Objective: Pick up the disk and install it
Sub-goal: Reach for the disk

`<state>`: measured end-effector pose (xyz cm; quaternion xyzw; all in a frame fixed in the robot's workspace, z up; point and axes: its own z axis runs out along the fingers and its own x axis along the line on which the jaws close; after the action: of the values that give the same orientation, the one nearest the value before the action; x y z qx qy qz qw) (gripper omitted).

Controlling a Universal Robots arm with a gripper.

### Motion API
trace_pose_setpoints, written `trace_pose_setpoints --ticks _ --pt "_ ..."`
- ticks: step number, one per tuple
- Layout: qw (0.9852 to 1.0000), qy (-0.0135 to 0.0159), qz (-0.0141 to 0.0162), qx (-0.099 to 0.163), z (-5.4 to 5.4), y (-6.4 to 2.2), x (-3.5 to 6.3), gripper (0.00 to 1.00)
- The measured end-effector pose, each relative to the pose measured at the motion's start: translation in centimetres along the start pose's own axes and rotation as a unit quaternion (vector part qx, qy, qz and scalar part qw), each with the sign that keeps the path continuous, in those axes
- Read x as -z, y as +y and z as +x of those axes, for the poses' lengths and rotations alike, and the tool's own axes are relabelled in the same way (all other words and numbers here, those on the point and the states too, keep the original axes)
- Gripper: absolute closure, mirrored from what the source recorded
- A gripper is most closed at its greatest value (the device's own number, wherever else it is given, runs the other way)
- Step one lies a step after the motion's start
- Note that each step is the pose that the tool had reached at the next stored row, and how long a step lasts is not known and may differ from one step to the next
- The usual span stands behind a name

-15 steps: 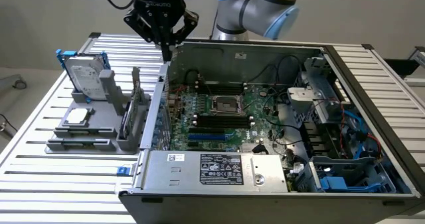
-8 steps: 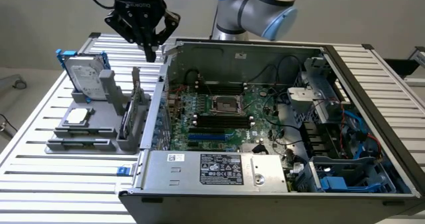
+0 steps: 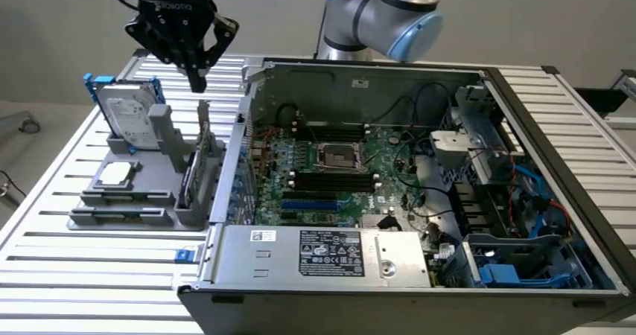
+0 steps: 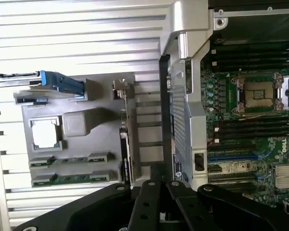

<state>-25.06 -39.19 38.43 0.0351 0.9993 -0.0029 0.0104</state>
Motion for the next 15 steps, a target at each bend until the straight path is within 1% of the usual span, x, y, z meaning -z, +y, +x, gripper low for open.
trace_pose_setpoints --ticks 5,8,11,15 --pt "1.0000 0.0002 0.0096 0.000 2.3 0.71 -0.08 0.89" --pt "0.9999 0.0003 0.0146 0.000 3.7 1.20 -0.11 0.89" --pt "0.9998 0.0002 0.0189 0.000 5.2 1.74 -0.15 0.89" --pt "0.9997 0.0000 0.0231 0.000 7.0 2.50 -0.17 0.89"
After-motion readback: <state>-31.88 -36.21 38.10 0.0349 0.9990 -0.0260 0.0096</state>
